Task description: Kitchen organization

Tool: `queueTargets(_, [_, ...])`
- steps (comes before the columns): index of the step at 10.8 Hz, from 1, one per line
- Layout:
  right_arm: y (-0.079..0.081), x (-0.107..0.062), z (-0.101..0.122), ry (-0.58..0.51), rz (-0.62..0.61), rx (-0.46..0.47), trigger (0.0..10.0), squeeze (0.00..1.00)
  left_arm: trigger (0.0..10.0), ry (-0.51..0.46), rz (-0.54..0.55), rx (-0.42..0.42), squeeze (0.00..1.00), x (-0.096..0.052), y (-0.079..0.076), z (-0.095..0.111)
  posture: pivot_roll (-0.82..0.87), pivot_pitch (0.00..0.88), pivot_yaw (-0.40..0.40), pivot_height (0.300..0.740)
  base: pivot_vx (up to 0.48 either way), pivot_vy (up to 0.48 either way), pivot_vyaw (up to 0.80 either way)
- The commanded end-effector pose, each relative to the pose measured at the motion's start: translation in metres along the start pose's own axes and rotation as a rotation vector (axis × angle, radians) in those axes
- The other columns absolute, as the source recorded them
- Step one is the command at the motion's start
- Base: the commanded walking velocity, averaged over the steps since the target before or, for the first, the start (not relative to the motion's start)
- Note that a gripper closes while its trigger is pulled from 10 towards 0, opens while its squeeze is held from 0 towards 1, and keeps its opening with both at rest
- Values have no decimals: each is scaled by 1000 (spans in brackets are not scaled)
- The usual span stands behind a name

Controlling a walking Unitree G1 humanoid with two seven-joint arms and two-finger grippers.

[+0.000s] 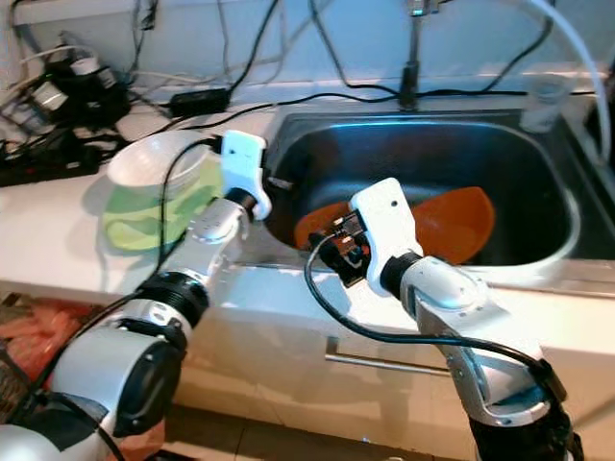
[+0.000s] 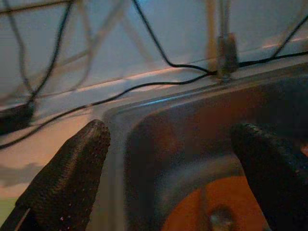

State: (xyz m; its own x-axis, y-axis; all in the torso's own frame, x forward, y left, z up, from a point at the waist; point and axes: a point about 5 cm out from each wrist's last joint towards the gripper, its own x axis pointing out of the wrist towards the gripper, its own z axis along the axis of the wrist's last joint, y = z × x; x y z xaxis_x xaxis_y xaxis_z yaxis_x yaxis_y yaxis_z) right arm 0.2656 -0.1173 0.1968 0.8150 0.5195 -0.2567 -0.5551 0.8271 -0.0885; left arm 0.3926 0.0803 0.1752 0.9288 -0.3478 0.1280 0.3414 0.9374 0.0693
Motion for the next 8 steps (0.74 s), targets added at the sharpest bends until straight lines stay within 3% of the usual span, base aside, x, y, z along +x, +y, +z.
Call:
queueTargets(1, [3, 3, 5, -22, 23, -6, 10000, 0, 10000, -16, 19, 35, 1000, -2, 8, 3, -209, 0, 141, 740, 0, 0, 0])
queueTargets(4, [6, 16, 6, -38, 92, -12, 10000, 0, 10000, -53, 80, 127, 1000, -12, 33, 8, -107, 0, 96, 740, 0, 0, 0])
queueTargets(8, [8, 21, 7, -63, 104, -4, 10000, 0, 10000, -44, 105, 266, 1000, -25, 61, 12, -78, 0, 95, 740, 0, 0, 0])
